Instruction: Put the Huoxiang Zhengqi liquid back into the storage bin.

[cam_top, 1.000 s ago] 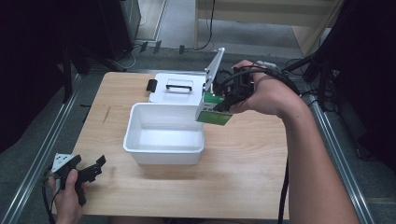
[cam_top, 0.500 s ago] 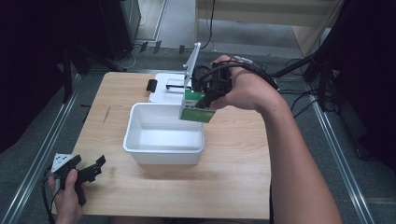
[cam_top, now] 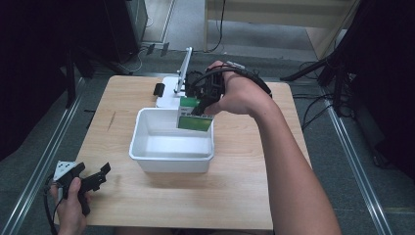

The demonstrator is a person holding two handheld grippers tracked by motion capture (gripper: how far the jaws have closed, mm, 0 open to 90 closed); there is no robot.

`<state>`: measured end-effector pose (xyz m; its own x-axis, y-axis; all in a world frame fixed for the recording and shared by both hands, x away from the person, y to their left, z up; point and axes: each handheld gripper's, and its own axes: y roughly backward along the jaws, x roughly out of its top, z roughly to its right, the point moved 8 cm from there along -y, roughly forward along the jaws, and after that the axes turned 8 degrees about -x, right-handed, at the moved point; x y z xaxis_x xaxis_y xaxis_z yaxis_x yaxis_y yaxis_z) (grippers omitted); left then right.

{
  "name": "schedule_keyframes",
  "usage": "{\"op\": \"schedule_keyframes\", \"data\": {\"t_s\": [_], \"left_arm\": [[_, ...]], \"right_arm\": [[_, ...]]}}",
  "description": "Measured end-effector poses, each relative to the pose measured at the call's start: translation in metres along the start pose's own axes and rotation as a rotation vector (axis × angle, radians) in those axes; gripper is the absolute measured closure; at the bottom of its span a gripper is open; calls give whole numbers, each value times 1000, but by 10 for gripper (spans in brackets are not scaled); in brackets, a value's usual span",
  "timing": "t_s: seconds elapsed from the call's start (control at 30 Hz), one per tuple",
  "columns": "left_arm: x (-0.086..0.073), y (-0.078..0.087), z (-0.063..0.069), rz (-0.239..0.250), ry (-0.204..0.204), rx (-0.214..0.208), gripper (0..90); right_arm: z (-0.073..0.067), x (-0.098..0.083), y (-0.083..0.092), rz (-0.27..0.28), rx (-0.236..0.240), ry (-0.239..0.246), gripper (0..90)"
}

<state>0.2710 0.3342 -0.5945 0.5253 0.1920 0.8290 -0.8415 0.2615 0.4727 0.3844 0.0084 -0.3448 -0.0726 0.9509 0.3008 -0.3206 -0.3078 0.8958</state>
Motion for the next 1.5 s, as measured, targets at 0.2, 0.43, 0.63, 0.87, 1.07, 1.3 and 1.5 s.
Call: {"op": "schedule_keyframes", "data": {"t_s": [0.2,0.43,0.63,0.87,1.07,1.3,1.5], "left_arm": [[0,0,0,-1,3,0,40],[0,0,0,2,4,1,40],[0,0,0,2,3,0,40],[0,0,0,-4,0,-1,40],[0,0,0,-2,2,-3,39],[0,0,0,0,6,-2,40],[0,0,0,1,7,-2,40]], "right_arm": [[-2,-2,-10,-22,19,4,643],[-4,-7,-23,-64,30,-3,640],[-5,-9,-37,-101,20,-9,639],[-6,-11,-54,-126,19,-6,639],[-5,-15,-71,-135,17,-13,640],[-8,-18,-90,-153,17,-7,641],[-12,-22,-106,-158,35,-5,640]]}}
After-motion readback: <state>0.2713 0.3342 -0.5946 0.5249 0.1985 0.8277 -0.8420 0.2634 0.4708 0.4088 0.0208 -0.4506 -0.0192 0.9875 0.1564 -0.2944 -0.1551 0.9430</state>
